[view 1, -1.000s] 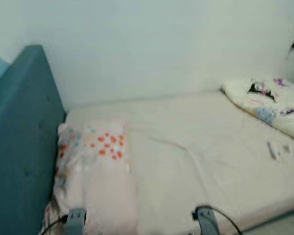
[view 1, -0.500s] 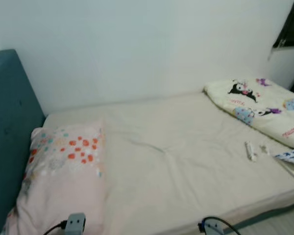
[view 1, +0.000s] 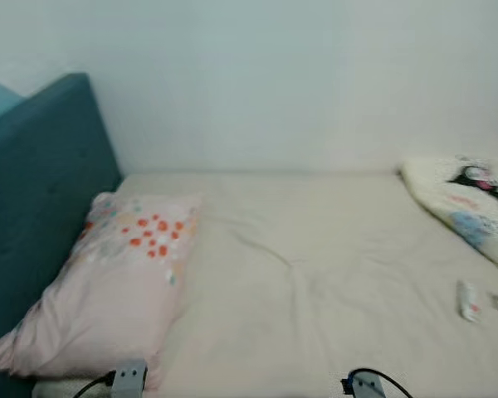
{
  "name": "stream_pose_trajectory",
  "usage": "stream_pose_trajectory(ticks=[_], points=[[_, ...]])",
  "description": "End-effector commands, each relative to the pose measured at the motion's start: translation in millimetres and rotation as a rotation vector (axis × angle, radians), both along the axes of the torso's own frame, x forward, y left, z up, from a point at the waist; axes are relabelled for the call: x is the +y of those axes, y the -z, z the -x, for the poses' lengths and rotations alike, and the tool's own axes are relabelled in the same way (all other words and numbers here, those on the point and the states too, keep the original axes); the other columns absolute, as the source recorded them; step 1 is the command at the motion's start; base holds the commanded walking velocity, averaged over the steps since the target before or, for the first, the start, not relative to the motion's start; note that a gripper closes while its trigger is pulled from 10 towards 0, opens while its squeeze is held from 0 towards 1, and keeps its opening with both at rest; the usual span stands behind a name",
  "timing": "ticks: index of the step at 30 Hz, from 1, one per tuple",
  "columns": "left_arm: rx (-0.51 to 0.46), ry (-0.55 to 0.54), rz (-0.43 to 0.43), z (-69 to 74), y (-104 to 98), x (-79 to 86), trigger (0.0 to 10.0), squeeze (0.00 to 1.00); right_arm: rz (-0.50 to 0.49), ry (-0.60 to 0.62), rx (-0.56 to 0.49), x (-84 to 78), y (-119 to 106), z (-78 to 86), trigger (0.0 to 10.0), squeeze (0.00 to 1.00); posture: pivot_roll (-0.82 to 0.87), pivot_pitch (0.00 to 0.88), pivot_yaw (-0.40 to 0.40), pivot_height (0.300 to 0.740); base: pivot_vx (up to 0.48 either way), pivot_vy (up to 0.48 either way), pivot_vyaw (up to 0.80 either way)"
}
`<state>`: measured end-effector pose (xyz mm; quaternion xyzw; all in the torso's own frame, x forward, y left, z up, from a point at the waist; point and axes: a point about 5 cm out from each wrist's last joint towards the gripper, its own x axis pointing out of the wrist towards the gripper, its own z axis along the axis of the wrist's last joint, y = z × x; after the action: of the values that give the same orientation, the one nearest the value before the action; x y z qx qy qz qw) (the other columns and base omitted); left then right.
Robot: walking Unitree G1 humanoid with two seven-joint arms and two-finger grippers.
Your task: Clean up the room
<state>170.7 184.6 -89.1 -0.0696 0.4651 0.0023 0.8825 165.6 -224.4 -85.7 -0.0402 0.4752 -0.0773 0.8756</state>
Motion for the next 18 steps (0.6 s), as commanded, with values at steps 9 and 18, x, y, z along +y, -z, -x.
stream_pose_trajectory(ticks=[9, 18], points=[[-0.014, 0.017, 0.001, -5.2, -2.4, -0.2, 10.0, 0.0, 0.009, 0.056, 0.022, -6.2, 1.2, 5.1, 10.0, 0.0, -0.04, 0.05, 0.006, 0.74, 0.0, -0.421, 0.0], [-0.017, 0.023, 0.001, -6.3, -2.9, -0.3, 10.0, 0.0, 0.013, 0.06, 0.047, -5.6, 3.0, 8.3, 10.0, 0.0, -0.05, 0.054, 0.006, 0.74, 0.0, -0.419, -0.53]])
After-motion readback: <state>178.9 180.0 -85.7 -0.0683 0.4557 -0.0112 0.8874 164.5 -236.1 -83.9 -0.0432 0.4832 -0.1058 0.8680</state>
